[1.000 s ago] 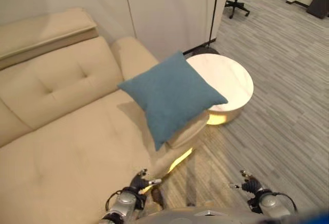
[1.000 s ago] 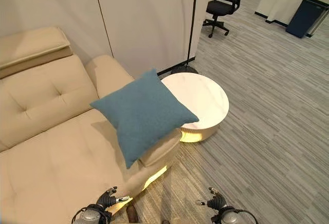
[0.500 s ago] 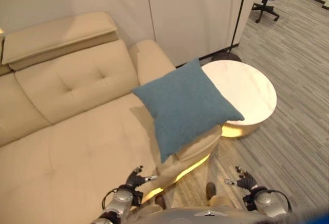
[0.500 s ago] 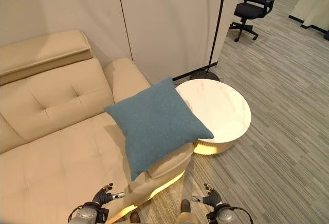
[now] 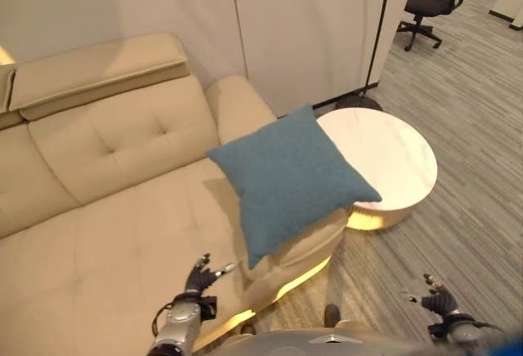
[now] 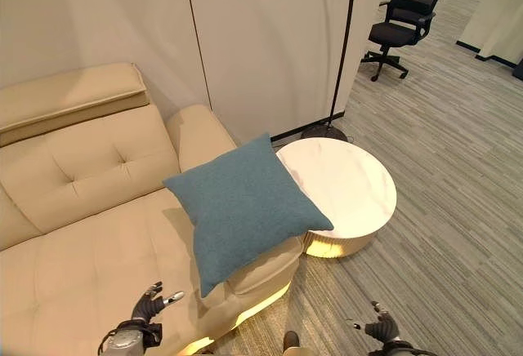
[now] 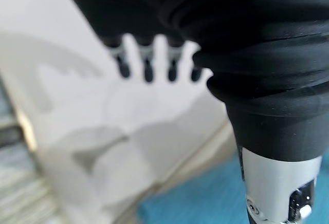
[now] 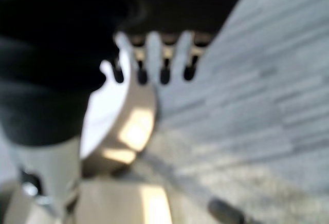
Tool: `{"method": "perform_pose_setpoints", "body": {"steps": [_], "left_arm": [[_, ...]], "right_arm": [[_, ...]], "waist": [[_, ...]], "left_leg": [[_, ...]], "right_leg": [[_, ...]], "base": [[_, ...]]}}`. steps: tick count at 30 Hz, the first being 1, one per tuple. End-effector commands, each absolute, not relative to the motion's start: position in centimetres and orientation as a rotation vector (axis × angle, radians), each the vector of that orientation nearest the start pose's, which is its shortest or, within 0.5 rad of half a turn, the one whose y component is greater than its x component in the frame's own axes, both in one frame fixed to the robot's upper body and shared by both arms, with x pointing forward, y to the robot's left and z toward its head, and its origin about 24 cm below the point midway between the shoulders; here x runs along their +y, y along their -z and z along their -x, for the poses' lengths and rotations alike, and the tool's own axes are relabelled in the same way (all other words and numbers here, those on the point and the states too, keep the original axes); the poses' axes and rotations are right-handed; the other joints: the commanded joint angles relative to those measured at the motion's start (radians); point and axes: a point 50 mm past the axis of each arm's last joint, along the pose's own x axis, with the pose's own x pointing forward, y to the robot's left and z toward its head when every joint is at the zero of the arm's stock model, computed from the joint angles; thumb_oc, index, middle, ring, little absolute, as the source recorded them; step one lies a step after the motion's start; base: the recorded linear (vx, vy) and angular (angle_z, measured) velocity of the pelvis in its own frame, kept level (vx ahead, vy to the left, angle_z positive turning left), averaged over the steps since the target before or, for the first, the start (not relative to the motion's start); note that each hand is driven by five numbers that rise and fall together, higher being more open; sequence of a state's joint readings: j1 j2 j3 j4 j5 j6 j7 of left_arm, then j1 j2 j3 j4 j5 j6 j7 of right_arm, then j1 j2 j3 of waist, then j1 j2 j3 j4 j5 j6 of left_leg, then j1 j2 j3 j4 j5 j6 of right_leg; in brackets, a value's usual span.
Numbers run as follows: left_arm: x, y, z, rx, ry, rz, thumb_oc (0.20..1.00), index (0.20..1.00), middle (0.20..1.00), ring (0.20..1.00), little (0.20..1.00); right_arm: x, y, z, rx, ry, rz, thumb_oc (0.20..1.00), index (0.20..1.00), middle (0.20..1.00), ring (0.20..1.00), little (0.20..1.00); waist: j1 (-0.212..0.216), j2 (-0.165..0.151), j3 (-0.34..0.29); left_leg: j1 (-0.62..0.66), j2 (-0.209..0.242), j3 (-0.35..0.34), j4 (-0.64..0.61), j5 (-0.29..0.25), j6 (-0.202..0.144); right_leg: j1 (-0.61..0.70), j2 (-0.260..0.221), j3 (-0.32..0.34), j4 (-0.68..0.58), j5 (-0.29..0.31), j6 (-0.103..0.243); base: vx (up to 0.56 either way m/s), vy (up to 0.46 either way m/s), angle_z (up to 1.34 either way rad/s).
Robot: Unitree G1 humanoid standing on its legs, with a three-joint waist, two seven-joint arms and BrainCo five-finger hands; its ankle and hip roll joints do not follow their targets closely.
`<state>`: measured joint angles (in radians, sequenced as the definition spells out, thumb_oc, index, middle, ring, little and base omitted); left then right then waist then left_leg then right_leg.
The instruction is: Pick up all the scattered cushions and arrange them neatly on the sofa.
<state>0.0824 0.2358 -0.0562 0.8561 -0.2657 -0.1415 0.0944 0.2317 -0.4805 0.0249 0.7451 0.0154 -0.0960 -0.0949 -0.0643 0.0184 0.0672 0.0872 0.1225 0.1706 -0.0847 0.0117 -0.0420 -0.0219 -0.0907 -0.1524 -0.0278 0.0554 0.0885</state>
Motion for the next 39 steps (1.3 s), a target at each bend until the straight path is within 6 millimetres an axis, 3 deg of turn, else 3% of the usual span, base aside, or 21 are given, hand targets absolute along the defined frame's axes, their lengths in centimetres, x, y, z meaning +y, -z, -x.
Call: {"method": "perform_pose_setpoints", "body": {"steps": [1, 2, 3, 5, 6, 7, 9, 12, 13, 14, 17, 20, 23, 33, 39], "left_arm": [[26.0, 10.2, -16.8, 0.642, -0.361, -0.052, 1.000, 1.000, 1.000, 1.000, 1.000], [26.2, 9.7, -17.2, 0.599, -0.393, -0.015, 1.000, 1.000, 1.000, 1.000, 1.000], [26.1, 9.7, -17.2, 0.600, -0.392, -0.014, 1.000, 1.000, 1.000, 1.000, 1.000], [25.8, 8.8, -18.1, 0.535, -0.392, 0.023, 1.000, 1.000, 1.000, 1.000, 1.000], [25.7, 8.8, -18.1, 0.535, -0.392, 0.024, 1.000, 1.000, 1.000, 1.000, 1.000], [25.4, 8.2, -18.9, 0.500, -0.368, 0.028, 1.000, 1.000, 1.000, 1.000, 1.000], [24.6, 7.6, -19.9, 0.460, -0.320, 0.017, 1.000, 1.000, 1.000, 1.000, 1.000], [23.8, 6.7, -21.1, 0.419, -0.265, -0.001, 1.000, 1.000, 1.000, 1.000, 1.000], [23.8, 6.7, -21.1, 0.419, -0.265, -0.001, 1.000, 1.000, 1.000, 1.000, 1.000], [23.4, 6.2, -21.7, 0.391, -0.246, -0.002, 1.000, 1.000, 1.000, 1.000, 1.000], [22.6, 5.7, -22.4, 0.361, -0.226, 0.014, 1.000, 1.000, 1.000, 1.000, 1.000], [22.1, 5.3, -22.9, 0.337, -0.212, 0.030, 1.000, 1.000, 1.000, 1.000, 1.000], [20.5, 4.2, -23.8, 0.277, -0.158, 0.069, 1.000, 1.000, 1.000, 1.000, 1.000], [17.1, 1.4, -26.3, 0.156, -0.048, 0.180, 1.000, 1.000, 1.000, 1.000, 1.000], [16.0, -0.3, -27.9, 0.095, -0.004, 0.171, 1.000, 1.000, 1.000, 1.000, 1.000]], "right_arm": [[-32.5, 7.6, -13.3, 0.707, 0.302, 0.533, 1.000, 1.000, 1.000, 1.000, 1.000], [-33.7, 5.5, -14.6, 0.614, 0.347, 0.577, 1.000, 1.000, 1.000, 1.000, 1.000], [-33.8, 5.5, -14.5, 0.616, 0.348, 0.578, 1.000, 1.000, 1.000, 1.000, 1.000], [-35.0, 2.4, -16.5, 0.481, 0.399, 0.634, 1.000, 1.000, 1.000, 1.000, 1.000], [-35.0, 2.4, -16.5, 0.481, 0.399, 0.634, 1.000, 1.000, 1.000, 1.000, 1.000], [-35.6, 0.0, -18.0, 0.383, 0.419, 0.679, 1.000, 1.000, 1.000, 1.000, 1.000], [-36.3, -2.2, -19.6, 0.301, 0.444, 0.707, 1.000, 1.000, 1.000, 1.000, 1.000], [-36.7, -4.8, -21.9, 0.207, 0.454, 0.740, 1.000, 1.000, 1.000, 1.000, 1.000], [-36.7, -4.8, -21.9, 0.207, 0.454, 0.740, 1.000, 1.000, 1.000, 1.000, 1.000], [-36.7, -6.6, -23.5, 0.138, 0.459, 0.755, 1.000, 1.000, 1.000, 1.000, 1.000], [-36.0, -8.7, -25.3, 0.041, 0.449, 0.735, 1.000, 1.000, 1.000, 1.000, 1.000], [-35.3, -9.8, -26.3, -0.011, 0.428, 0.712, 1.000, 1.000, 1.000, 1.000, 1.000], [-33.0, -11.2, -28.5, -0.097, 0.353, 0.631, 1.000, 1.000, 1.000, 1.000, 1.000], [-26.8, -12.5, -33.6, -0.164, 0.171, 0.523, 1.000, 1.000, 1.000, 1.000, 1.000], [-25.3, -14.5, -35.8, -0.196, 0.152, 0.521, 1.000, 1.000, 1.000, 1.000, 1.000]], "waist": [[-0.009, -0.092, 0.010], [-0.014, -0.089, 0.012], [-0.014, -0.088, 0.012], [-0.018, -0.084, 0.020], [-0.018, -0.083, 0.021], [-0.019, -0.080, 0.029], [-0.013, -0.080, 0.038], [-0.002, -0.082, 0.050], [-0.003, -0.082, 0.050], [0.008, -0.087, 0.057], [0.022, -0.095, 0.062], [0.031, -0.097, 0.066], [0.047, -0.094, 0.084], [0.095, -0.068, 0.172], [0.109, -0.056, 0.212]], "left_leg": [[0.013, -0.027, 0.054, 0.004, -0.002, -0.034], [0.013, -0.027, 0.056, -0.001, -0.001, -0.036], [0.013, -0.027, 0.055, -0.001, -0.001, -0.036], [0.009, -0.023, 0.058, -0.003, -0.003, -0.039], [0.009, -0.023, 0.058, -0.003, -0.003, -0.039], [0.004, -0.022, 0.058, -0.003, -0.003, -0.041], [-0.003, -0.019, 0.058, -0.003, -0.002, -0.044], [-0.007, -0.012, 0.060, -0.003, -0.001, -0.048], [-0.007, -0.012, 0.060, -0.003, -0.001, -0.048], [-0.008, -0.008, 0.060, -0.003, 0.001, -0.050], [-0.008, -0.005, 0.059, -0.003, 0.003, -0.053], [-0.009, -0.005, 0.056, -0.003, 0.003, -0.054], [-0.021, -0.004, 0.042, 0.001, 0.009, -0.056], [-0.117, 0.004, -0.015, 0.019, 0.046, -0.075], [-0.189, 0.015, -0.041, 0.031, 0.070, -0.083]], "right_leg": [[0.085, -0.054, -0.006, -0.044, -0.042, 0.078], [0.085, -0.054, -0.007, -0.048, -0.041, 0.078], [0.086, -0.053, -0.008, -0.048, -0.041, 0.078], [0.081, -0.054, -0.011, -0.051, -0.041, 0.079], [0.081, -0.054, -0.011, -0.051, -0.041, 0.079], [0.076, -0.054, -0.015, -0.050, -0.041, 0.079], [0.069, -0.054, -0.018, -0.051, -0.041, 0.078], [0.064, -0.051, -0.024, -0.054, -0.043, 0.077], [0.065, -0.051, -0.024, -0.054, -0.043, 0.077], [0.067, -0.048, -0.027, -0.055, -0.045, 0.075], [0.070, -0.044, -0.031, -0.056, -0.049, 0.072], [0.073, -0.044, -0.034, -0.056, -0.052, 0.070], [0.068, -0.041, -0.039, -0.052, -0.059, 0.065], [-0.021, -0.034, -0.068, 0.003, -0.077, 0.041], [-0.101, -0.035, -0.088, 0.051, -0.083, 0.029]], "base": [[0.02, -0.025, -0.04], [0.01, -0.019, -0.04], [0.00, 0.000, 0.00], [0.00, 0.000, 0.00], [0.00, 0.000, 0.00], [0.00, 0.000, 0.00], [-0.03, -0.017, 0.01], [0.00, 0.000, 0.00], [0.01, -0.036, 0.02], [0.02, -0.037, 0.03], [0.03, -0.040, 0.07], [0.02, -0.024, 0.12], [0.01, -0.045, 0.09], [-0.08, -0.050, 0.19], [-0.10, -0.043, 0.20]]}}
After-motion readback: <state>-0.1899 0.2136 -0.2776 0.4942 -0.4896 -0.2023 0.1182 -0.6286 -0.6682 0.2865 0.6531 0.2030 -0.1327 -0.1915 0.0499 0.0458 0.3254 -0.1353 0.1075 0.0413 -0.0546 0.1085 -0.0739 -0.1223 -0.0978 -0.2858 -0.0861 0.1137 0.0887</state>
